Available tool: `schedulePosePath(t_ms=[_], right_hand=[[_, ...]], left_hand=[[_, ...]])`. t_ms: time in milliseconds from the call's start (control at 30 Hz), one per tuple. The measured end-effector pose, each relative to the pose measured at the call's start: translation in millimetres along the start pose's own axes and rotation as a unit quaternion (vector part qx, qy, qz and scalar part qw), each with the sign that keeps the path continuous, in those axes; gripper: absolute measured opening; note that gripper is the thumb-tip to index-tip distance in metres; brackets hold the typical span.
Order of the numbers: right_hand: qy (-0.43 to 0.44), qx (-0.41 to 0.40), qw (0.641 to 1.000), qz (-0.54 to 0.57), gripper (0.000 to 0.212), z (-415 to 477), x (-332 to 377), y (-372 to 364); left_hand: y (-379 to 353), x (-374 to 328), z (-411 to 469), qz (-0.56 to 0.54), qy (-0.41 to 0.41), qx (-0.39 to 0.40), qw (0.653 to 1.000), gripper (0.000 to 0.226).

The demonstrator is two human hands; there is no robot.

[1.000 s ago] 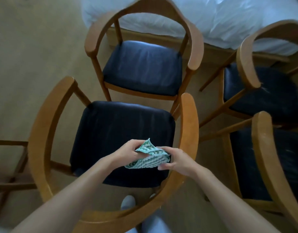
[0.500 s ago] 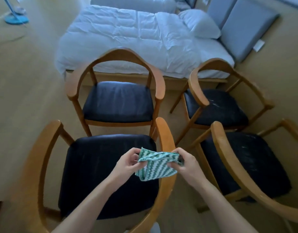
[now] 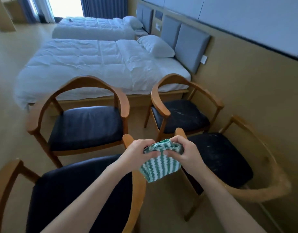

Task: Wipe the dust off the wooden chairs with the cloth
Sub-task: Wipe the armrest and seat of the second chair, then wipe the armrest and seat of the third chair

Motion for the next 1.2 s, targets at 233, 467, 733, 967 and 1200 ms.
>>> schedulePosePath(t_ms=[233,467,733,967,1200], right_hand=[[-0.051,0.011,0.994,0.099,0.036,1.5,-49.9,74.8],[0.012,0.022,1.000,0.005,0.069,1.3,-83.2,111.8],[0.002,-0.023,1.000,-0.002,0.034,7.4,-112.3,130.8],[0.031,-0.088,0.996,-0.012,0.030,21.1,-108.1,159.0],[0.065,-0.010,0.998,0.022,0.033,28.1,-98.8,177.2]], left_hand=[[-49.2,-45.5,54.6,-0.170,0.029,-0.050,0.984,0.021],[-95.1,-79.8,97.5,-0.317,0.099,-0.162,0.929,0.014],[-109.8,-94.4,121.3,-0.374,0.141,-0.197,0.895,0.015],[-102.1,-96.3,133.5,-0.357,0.180,-0.222,0.890,0.018],[-87.9,-95.2,127.8,-0.375,0.189,-0.227,0.879,0.011]])
Point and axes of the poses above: each hand's wrist, its own z-axis towards the middle knuckle, its own y-axis out of the back of the hand, x = y × z, the point moved 2 cm from there along z, towards the middle knuckle, and after that the axes turned 11 degrees about -z, right-handed, at the moved point
